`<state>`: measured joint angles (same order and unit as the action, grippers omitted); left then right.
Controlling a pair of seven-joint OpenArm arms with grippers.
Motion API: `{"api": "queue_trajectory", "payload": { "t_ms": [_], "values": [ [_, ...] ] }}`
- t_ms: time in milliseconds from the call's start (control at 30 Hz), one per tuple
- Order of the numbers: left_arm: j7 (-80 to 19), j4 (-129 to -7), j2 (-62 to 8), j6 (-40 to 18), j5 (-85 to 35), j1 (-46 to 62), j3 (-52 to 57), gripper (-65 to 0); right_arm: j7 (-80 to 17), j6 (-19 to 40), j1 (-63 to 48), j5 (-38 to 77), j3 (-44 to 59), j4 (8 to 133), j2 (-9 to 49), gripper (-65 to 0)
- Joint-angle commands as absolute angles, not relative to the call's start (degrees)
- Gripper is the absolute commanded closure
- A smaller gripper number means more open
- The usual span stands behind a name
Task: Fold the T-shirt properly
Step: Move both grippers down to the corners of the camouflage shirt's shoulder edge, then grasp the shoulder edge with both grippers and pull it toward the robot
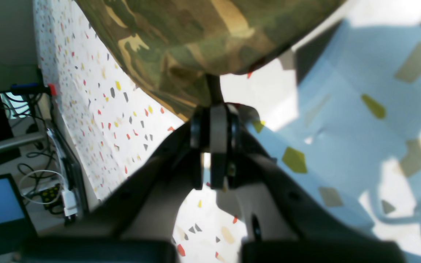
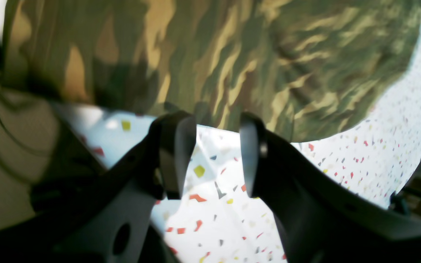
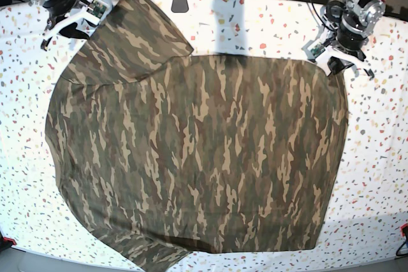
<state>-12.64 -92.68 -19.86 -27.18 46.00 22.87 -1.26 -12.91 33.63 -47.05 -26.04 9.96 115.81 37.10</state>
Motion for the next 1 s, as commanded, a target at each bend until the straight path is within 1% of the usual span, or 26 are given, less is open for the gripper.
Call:
{"api": "queue_trajectory", "payload": {
  "t_ms": [0,167,300,533,767,967],
  "values": [
    [-14.13,-92.33,-19.86,-31.29,44.97,23.99,-1.72,0.0,-12.47,32.42,-46.37,-26.94,9.65,115.35,38.92,-24.6],
    [-14.11,-92.33,-19.86,-31.29,44.93,23.97,-1.72,0.0,-12.91,32.16,-44.47,-27.05,7.09,112.97,42.72,-24.6],
    [-14.09,-92.33,-19.86,-31.27,44.97,23.92,-1.69,0.0,-12.93,32.21,-44.47,-27.05,5.89,112.92,44.29,-24.6],
    [-14.09,-92.33,-19.86,-31.24,44.95,23.81,-1.69,0.0,-12.56,32.16,-43.31,-27.31,3.62,108.66,44.62,-24.6],
    [-14.11,-92.33,-19.86,-31.22,44.95,23.83,-1.69,0.0,-12.23,32.14,-37.71,-27.53,-0.73,104.42,44.62,-24.6],
    [-14.11,-92.33,-19.86,-31.22,44.95,23.81,-1.69,0.0,-13.19,32.14,-33.69,-27.51,-6.13,104.31,44.62,-24.6]
  ]
}}
